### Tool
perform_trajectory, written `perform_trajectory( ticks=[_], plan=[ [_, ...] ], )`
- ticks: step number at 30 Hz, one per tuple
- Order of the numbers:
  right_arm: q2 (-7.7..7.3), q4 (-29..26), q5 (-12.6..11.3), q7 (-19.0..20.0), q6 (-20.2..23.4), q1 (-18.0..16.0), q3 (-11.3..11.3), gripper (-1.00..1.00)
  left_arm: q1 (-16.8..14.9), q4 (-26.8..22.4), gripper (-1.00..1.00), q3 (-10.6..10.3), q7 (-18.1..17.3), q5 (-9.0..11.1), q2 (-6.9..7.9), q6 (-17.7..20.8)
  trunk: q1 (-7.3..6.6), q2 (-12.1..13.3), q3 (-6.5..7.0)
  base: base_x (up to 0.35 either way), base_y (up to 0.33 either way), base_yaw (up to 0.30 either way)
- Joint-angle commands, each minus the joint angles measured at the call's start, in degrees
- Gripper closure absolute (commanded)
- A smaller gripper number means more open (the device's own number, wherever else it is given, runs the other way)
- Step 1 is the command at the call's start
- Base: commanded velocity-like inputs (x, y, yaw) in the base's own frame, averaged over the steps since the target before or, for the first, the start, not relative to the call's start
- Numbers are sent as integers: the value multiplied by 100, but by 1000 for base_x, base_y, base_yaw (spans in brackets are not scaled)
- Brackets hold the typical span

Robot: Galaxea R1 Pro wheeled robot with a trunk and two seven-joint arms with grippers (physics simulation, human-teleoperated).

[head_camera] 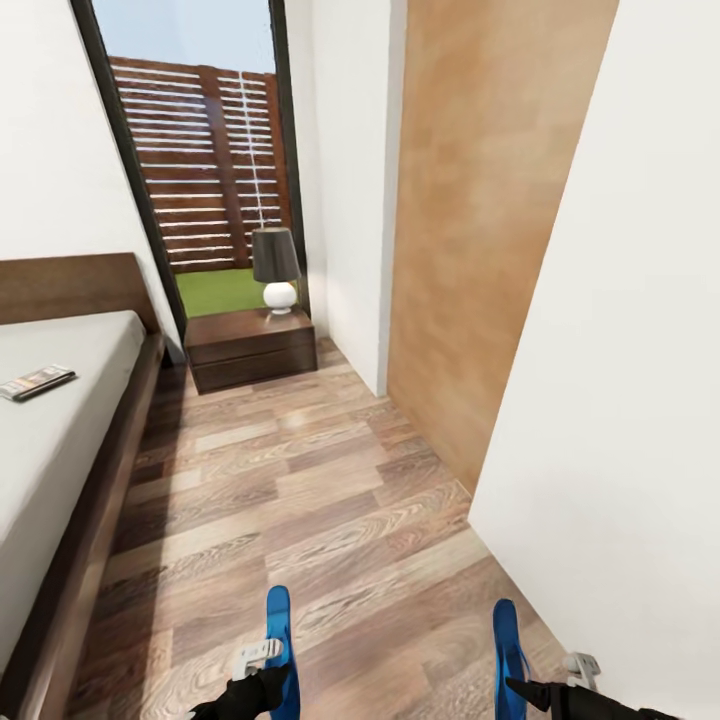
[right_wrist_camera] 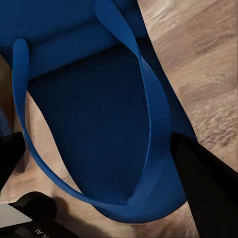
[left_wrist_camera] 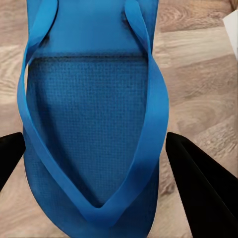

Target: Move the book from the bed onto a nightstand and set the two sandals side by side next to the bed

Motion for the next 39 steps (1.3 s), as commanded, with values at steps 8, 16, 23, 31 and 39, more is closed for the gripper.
perform_trajectory(
  ticks=[8, 16, 23, 31, 39],
  plan=[
    [0, -9, 46, 37, 28, -3, -60, 100, -5, 6, 100, -40, -8, 44, 5, -28, 2, -2, -5, 307, 0, 136],
    [0, -10, 54, 64, 30, -3, -60, 100, -5, 6, 100, -46, -9, 47, 4, -28, 2, -2, -5, 307, 0, 114],
    [0, -11, 55, 36, 34, -3, -60, 100, -5, 6, 100, -45, -8, 47, 4, -28, 2, -2, -5, 307, 0, 253],
    [0, -11, 55, 27, 33, -3, -60, 100, -5, 6, 100, -47, -8, 47, 4, -28, 2, -2, -5, 308, 0, 286],
    [0, -11, 55, 24, 33, -3, -60, 100, -5, 6, 100, -47, -8, 47, 4, -28, 2, -2, -5, 310, 0, 164]
  ],
)
